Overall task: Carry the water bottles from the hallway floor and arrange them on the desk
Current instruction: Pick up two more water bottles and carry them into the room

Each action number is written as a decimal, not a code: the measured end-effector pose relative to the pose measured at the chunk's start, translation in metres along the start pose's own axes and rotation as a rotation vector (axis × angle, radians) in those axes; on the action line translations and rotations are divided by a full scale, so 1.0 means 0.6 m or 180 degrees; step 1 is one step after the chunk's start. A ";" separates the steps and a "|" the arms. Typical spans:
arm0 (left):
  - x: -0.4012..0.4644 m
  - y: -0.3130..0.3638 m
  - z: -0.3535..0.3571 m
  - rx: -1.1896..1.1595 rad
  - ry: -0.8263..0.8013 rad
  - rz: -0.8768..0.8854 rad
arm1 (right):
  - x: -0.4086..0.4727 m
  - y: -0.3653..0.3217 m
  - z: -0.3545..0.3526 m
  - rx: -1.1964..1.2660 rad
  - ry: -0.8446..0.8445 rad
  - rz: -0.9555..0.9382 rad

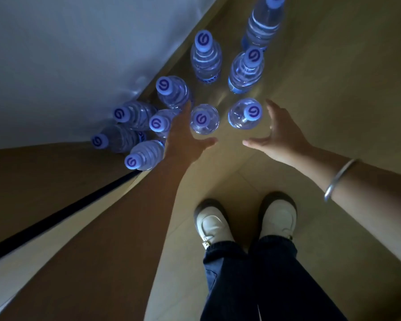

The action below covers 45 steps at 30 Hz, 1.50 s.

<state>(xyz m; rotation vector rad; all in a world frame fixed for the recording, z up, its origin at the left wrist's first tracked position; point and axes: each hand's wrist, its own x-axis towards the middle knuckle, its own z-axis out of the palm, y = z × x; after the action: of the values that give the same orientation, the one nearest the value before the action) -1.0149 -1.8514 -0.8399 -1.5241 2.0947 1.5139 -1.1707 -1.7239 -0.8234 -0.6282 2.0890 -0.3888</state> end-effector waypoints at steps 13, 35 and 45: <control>0.071 -0.008 0.048 -0.0254 0.0409 -0.0067 | 0.085 0.001 0.026 0.0080 0.0234 -0.0624; -0.331 0.204 -0.162 -0.0427 0.0930 -0.0249 | -0.310 -0.206 -0.124 0.0316 0.0290 -0.0637; -0.666 0.388 -0.339 -0.0698 0.2009 0.0222 | -0.576 -0.386 -0.341 0.0489 0.0126 -0.2363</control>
<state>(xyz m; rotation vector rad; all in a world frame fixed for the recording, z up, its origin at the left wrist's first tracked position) -0.9212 -1.7599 -0.3522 -2.2727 2.3630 1.4553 -1.1112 -1.7099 -0.3638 -1.3007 1.7743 -0.9681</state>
